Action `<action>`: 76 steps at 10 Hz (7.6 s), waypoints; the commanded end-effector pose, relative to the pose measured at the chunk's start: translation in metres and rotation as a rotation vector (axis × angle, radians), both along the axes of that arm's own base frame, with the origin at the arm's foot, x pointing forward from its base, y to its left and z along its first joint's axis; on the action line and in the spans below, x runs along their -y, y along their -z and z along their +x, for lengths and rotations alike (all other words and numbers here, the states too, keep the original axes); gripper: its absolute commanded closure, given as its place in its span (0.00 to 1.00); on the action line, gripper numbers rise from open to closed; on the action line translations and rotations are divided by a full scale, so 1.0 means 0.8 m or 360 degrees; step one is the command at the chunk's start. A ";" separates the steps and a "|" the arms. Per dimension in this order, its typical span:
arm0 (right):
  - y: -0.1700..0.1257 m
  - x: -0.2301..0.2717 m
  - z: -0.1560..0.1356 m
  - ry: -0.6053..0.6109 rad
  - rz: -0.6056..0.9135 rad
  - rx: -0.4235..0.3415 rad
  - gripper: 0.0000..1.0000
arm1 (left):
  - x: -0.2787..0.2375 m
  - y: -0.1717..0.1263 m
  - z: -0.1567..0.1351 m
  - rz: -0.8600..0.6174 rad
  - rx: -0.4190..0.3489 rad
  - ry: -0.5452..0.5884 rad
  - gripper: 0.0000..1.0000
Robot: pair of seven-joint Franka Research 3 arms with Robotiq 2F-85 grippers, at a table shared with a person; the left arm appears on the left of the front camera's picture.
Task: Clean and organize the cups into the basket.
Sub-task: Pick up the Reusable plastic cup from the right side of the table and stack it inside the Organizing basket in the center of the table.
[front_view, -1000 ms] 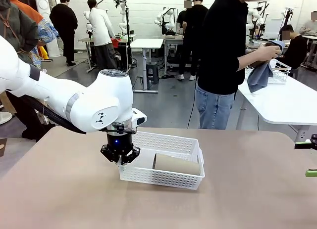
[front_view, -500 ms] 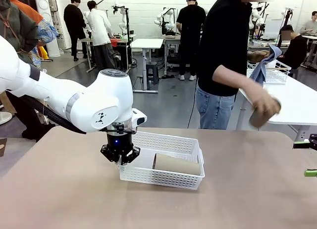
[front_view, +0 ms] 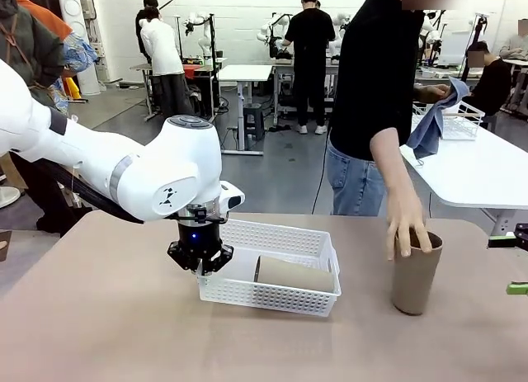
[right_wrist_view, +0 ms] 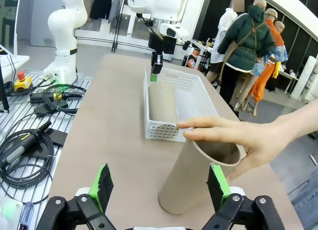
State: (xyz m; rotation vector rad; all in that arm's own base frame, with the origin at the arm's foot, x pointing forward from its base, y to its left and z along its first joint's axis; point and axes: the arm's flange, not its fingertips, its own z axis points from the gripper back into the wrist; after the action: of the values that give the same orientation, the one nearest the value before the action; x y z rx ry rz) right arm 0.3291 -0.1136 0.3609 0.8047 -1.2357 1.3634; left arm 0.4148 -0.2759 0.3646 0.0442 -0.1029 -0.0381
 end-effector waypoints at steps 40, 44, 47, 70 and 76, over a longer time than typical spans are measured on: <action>0.165 -0.130 0.155 -0.0156 0.0041 -0.0495 0.00 | 0.003 -0.001 -0.001 0.0007 0.0015 -0.0004 1.00; 0.170 -0.128 0.154 -0.0242 0.0112 -0.0499 0.59 | 0.003 -0.001 -0.001 0.0007 0.0015 -0.0004 1.00; 0.168 -0.124 0.152 -0.0215 0.0118 -0.0496 1.00 | 0.003 -0.001 -0.001 0.0007 0.0015 -0.0004 1.00; -0.141 -0.351 0.193 0.0219 -0.0878 -0.0760 0.19 | 0.003 -0.001 -0.001 0.0007 0.0015 -0.0004 1.00; -0.133 -0.498 0.219 0.0070 -0.1545 -0.0810 0.19 | 0.003 -0.001 -0.001 0.0007 0.0015 -0.0004 1.00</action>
State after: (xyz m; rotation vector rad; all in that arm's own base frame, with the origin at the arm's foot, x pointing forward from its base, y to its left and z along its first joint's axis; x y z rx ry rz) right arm 0.4908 0.2800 0.4568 0.3688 -0.1473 1.3568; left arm 0.4146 -0.2764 0.3647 0.0438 -0.1031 -0.0392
